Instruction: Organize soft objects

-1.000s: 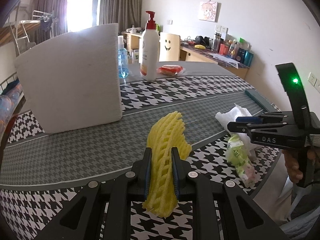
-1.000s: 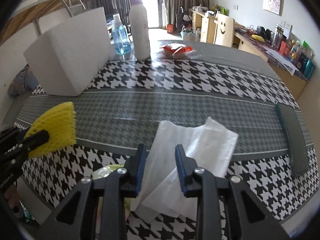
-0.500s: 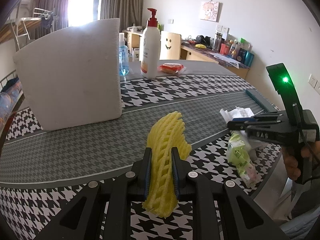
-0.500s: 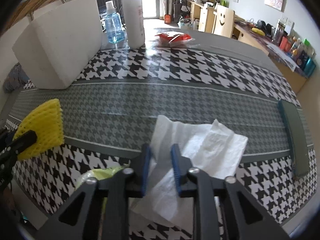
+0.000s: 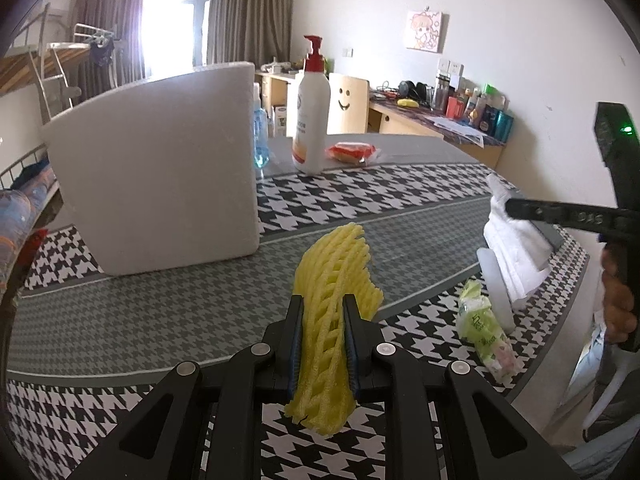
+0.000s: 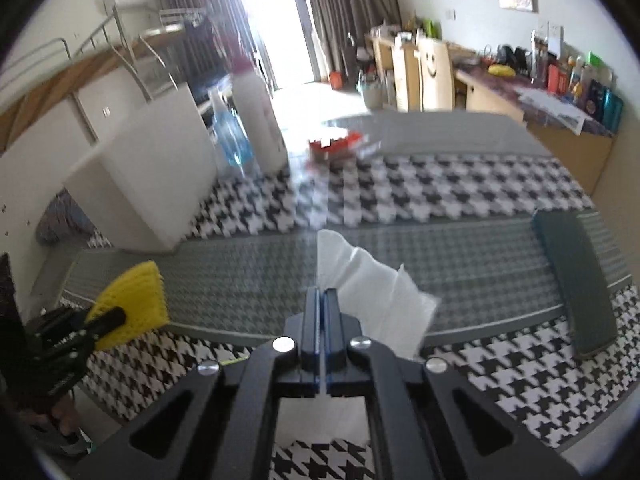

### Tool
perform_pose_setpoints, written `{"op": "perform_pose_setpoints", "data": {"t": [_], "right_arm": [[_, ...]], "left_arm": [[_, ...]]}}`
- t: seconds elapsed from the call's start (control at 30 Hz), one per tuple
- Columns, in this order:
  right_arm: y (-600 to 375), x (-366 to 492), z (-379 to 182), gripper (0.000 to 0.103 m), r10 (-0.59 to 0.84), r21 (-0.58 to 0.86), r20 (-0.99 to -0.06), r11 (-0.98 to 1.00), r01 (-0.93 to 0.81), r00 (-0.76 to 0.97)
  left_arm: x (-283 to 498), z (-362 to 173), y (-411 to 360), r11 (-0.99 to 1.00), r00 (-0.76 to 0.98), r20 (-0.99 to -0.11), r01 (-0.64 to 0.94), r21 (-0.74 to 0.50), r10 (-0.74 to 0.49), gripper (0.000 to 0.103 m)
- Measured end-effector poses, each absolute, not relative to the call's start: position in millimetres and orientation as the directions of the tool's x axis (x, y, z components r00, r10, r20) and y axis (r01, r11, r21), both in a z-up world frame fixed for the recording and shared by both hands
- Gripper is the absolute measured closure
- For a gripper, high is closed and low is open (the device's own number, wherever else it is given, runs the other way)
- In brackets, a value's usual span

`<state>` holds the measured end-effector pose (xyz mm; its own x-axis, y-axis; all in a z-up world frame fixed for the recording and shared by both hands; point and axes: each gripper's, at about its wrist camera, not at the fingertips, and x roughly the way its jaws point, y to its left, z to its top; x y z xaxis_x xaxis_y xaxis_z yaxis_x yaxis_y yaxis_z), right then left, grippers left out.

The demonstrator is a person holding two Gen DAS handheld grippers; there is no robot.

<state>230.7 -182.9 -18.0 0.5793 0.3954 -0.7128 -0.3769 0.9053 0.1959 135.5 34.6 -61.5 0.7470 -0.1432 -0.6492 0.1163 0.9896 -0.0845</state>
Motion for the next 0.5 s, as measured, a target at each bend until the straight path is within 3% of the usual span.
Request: {"op": "perform_pose_setpoints", "data": {"t": [0.4, 0.5], "right_arm": [[-198, 219, 19, 0.1, 0.383, 0.167, -0.631, 0.916, -0.364, 0.675], [-205, 215, 16, 0.1, 0.325, 0.125, -0.635, 0.938, -0.322, 0.701]], "left_arm": [[128, -49, 31, 0.991, 0.775, -0.617, 0.12, -0.064, -0.134, 0.084], [128, -50, 29, 0.99, 0.771, -0.621, 0.129, -0.061, -0.139, 0.084]]}}
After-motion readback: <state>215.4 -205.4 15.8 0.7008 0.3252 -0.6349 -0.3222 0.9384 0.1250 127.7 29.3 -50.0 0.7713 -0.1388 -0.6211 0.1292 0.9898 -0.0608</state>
